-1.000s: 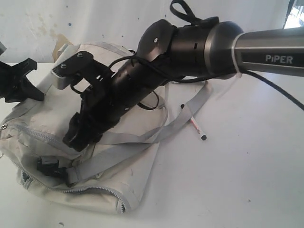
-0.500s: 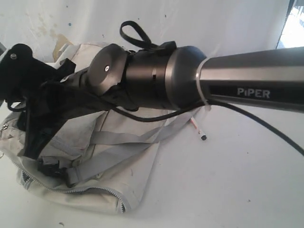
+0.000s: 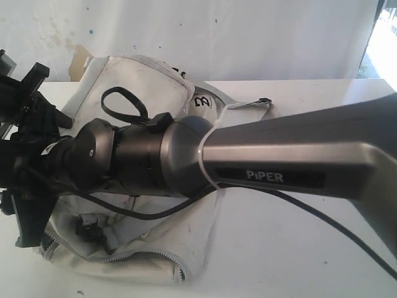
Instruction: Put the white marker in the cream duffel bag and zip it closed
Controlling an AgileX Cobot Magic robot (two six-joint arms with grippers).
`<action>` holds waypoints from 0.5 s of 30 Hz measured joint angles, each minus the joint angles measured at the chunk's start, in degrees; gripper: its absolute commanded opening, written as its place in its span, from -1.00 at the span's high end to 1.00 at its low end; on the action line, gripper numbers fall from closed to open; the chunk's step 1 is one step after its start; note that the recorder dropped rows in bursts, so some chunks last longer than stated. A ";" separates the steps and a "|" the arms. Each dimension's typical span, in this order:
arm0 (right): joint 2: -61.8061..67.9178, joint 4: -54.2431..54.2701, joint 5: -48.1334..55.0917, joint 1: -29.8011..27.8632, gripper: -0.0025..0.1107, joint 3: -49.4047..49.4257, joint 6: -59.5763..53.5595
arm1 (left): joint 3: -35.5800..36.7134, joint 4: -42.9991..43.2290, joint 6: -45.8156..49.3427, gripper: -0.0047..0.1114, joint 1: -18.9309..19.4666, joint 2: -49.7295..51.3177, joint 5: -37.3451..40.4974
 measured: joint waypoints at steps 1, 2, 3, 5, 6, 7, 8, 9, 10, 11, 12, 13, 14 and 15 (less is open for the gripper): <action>0.27 0.00 -0.85 0.00 0.08 0.00 -0.22 | 0.00 -0.09 0.00 0.92 0.00 0.00 0.00; 0.63 0.00 -1.16 0.00 0.08 0.00 -0.35 | 0.00 -0.09 0.00 0.92 0.00 0.00 0.00; 1.16 0.00 -1.62 0.00 0.08 0.00 -0.80 | 0.00 -0.09 0.00 0.92 0.00 0.00 0.00; 1.84 0.00 -2.16 0.00 0.08 0.00 -1.69 | 0.00 -0.09 0.00 0.92 0.00 0.00 0.00; 2.17 -0.11 -2.30 0.00 0.08 0.00 -2.22 | 0.00 -0.09 0.38 0.92 0.00 0.00 0.00; 2.48 -0.11 -2.79 0.00 0.08 0.00 -2.91 | 0.00 -0.09 0.77 0.92 0.00 0.00 0.00; 2.98 -0.11 -3.19 0.00 0.08 0.00 -3.89 | 0.00 -0.09 1.11 0.92 0.00 0.00 0.00; 3.27 -0.11 -3.61 0.00 0.10 0.00 -4.86 | 0.00 -0.09 1.36 0.92 0.00 0.00 0.00; 3.52 -0.11 -4.09 0.11 0.12 0.00 -5.52 | 0.00 -0.09 1.47 0.92 0.00 0.00 0.00; 3.63 -0.11 -4.91 0.23 0.18 0.00 -6.28 | 0.00 -0.09 1.48 0.92 0.00 0.00 -0.11; 3.77 -0.11 -6.33 0.38 0.21 0.00 -6.79 | 0.00 -0.09 1.48 0.92 0.00 0.00 -0.22; 3.77 -0.11 -7.22 0.47 0.24 0.00 -6.96 | 0.00 -0.09 1.61 0.92 0.00 0.00 -0.22; 3.77 -0.11 -8.09 0.60 0.24 0.00 -7.29 | 0.00 -0.09 1.61 0.92 0.00 0.00 -0.22; 3.77 -0.11 -8.29 0.60 0.24 0.00 -7.29 | 0.00 -0.09 1.61 0.92 0.00 0.00 -0.22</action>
